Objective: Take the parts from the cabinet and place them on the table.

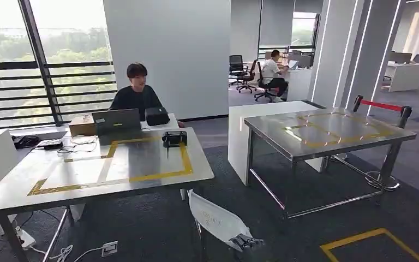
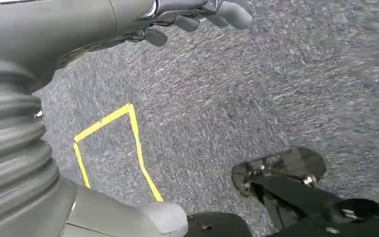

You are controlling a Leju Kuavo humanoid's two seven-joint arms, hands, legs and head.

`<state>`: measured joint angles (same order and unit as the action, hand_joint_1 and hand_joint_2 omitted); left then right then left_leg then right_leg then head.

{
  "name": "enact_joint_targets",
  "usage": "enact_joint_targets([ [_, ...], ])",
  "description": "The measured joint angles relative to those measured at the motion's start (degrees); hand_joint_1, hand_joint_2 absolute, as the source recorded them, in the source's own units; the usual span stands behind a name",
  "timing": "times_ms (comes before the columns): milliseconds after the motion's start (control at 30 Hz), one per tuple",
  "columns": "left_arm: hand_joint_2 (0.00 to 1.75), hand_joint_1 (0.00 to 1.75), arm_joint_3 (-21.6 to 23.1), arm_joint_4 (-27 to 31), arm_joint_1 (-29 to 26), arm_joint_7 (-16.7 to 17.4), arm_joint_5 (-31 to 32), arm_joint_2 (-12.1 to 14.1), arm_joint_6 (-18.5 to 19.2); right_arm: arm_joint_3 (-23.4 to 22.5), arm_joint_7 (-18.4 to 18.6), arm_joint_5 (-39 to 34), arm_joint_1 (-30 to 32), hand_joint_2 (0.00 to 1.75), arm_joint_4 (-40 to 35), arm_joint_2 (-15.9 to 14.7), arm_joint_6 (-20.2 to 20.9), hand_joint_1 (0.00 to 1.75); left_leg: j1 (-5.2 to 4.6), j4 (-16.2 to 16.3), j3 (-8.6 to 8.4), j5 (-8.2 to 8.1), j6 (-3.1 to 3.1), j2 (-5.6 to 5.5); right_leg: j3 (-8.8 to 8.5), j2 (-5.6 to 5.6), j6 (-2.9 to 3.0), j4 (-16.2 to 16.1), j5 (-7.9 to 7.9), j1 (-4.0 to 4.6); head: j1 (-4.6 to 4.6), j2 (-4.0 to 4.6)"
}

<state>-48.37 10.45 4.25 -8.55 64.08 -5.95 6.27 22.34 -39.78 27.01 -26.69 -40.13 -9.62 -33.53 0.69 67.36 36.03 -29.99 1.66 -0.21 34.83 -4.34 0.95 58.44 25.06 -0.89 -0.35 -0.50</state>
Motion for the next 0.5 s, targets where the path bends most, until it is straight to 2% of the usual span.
enact_joint_targets([
  [33,1.75,0.00,-0.02,0.02,0.00,-0.41,-0.24,0.00,0.09,0.22,0.00,-0.04,-0.14,1.75,0.00,0.00,0.02,1.75,0.16,-4.92,-2.17,2.38,-0.09,-1.36,0.03,-0.65,-0.25,0.24,0.09,-0.09,0.00,0.00],
  [67,1.75,0.00,-0.11,0.00,-0.02,-0.72,-0.48,0.00,0.24,0.50,0.00,-0.04,-0.38,1.75,0.00,0.04,0.02,1.75,0.37,-7.42,-3.18,1.83,-0.21,-4.58,0.32,-1.29,-0.67,0.52,0.16,0.04,-0.02,0.00],
  [100,1.75,0.00,-0.18,0.00,-0.01,-1.14,-0.70,-0.07,0.42,0.79,0.00,-0.11,-0.75,1.75,0.04,0.04,0.07,1.75,0.44,-8.03,-3.26,1.70,-0.24,-4.44,0.76,-2.12,-1.09,0.84,0.15,0.01,0.02,0.00],
  [133,1.75,0.00,-0.20,0.00,0.03,-1.42,-1.03,-0.11,0.52,1.13,0.00,-0.09,-1.03,1.75,0.06,0.24,0.11,1.75,0.33,-7.95,-3.38,1.69,-0.42,-3.68,0.96,-2.61,-1.52,0.58,-0.04,-0.08,0.22,0.00],
  [200,1.75,0.00,-0.26,0.00,0.09,-1.62,-1.11,-0.15,0.52,1.60,-0.02,0.09,-1.46,1.75,0.46,0.37,0.11,1.75,0.10,-8.15,-3.67,1.97,-1.38,-2.60,1.01,-3.88,-2.50,-0.02,-0.61,-0.34,0.15,0.00],
  [233,1.75,0.00,-0.26,0.02,0.24,-1.64,-1.11,-0.46,0.52,1.72,-0.02,0.09,-1.54,1.75,0.61,0.37,0.02,1.75,0.54,-8.70,-3.86,2.41,-1.91,-2.07,1.26,-2.54,-2.58,0.27,-0.46,-0.32,0.06,0.00],
  [267,1.75,0.00,-0.31,0.04,0.23,-1.55,-1.11,-0.42,0.50,1.94,-0.02,0.22,-1.93,1.75,0.72,0.37,-0.04,1.75,0.45,-8.77,-3.90,2.50,-2.22,-1.73,2.03,0.92,-2.70,1.94,0.82,0.12,0.61,0.00],
  [300,1.75,0.00,-0.33,0.04,0.09,-1.44,-1.14,-0.42,0.46,2.27,-0.02,0.37,-2.42,1.75,0.77,0.44,-0.04,1.75,0.38,-8.73,-3.88,2.49,-2.36,-1.31,3.67,2.69,-2.87,5.44,2.88,0.07,0.63,0.00],
  [333,1.75,0.00,-0.46,0.04,-0.08,-1.27,-1.33,-0.50,0.35,2.77,-0.02,0.52,-2.70,1.75,0.77,0.52,-0.04,1.75,0.26,-8.69,-3.87,2.44,-2.44,-0.83,5.88,3.58,-3.02,10.19,5.10,0.01,0.63,0.00],
  [367,1.75,0.00,-0.74,0.02,-0.13,-1.16,-1.55,-0.63,0.20,3.06,-0.02,0.76,-2.71,1.75,0.81,0.55,0.00,1.75,0.21,-8.66,-3.86,2.38,-2.51,-0.45,7.91,3.87,-3.14,14.61,6.79,-0.01,0.61,0.00],
  [400,1.75,0.00,-0.92,0.02,-0.13,-1.07,-1.64,-0.72,-0.02,3.21,-0.02,0.85,-2.68,1.75,1.03,0.59,0.02,1.75,0.21,-8.61,-3.83,2.34,-2.55,-0.11,9.41,3.96,-3.20,17.80,7.47,-0.01,0.63,0.00],
  [433,1.75,0.00,-1.03,0.02,-0.15,-1.05,-1.66,-0.83,-0.02,3.32,0.00,0.85,-2.73,1.75,1.18,0.59,0.04,1.75,0.21,-8.57,-3.84,2.27,-2.52,0.07,9.42,3.97,-3.17,17.74,6.80,-0.02,0.61,0.00],
  [467,1.75,0.00,-1.16,0.02,-0.17,-1.05,-1.68,-1.07,-0.04,3.54,-0.02,0.87,-2.93,1.75,1.33,0.61,0.04,1.75,0.21,-8.49,-3.88,2.19,-2.48,0.32,7.93,3.98,-3.07,14.83,4.83,-0.01,0.61,0.00],
  [500,1.75,0.00,-1.22,0.02,-0.15,-1.05,-1.68,-1.27,-0.09,3.69,-0.02,0.92,-3.21,1.75,1.38,0.61,0.04,1.75,0.21,-8.40,-3.95,2.05,-2.32,0.48,5.27,4.04,-2.86,9.86,2.40,0.01,0.63,0.00],
])
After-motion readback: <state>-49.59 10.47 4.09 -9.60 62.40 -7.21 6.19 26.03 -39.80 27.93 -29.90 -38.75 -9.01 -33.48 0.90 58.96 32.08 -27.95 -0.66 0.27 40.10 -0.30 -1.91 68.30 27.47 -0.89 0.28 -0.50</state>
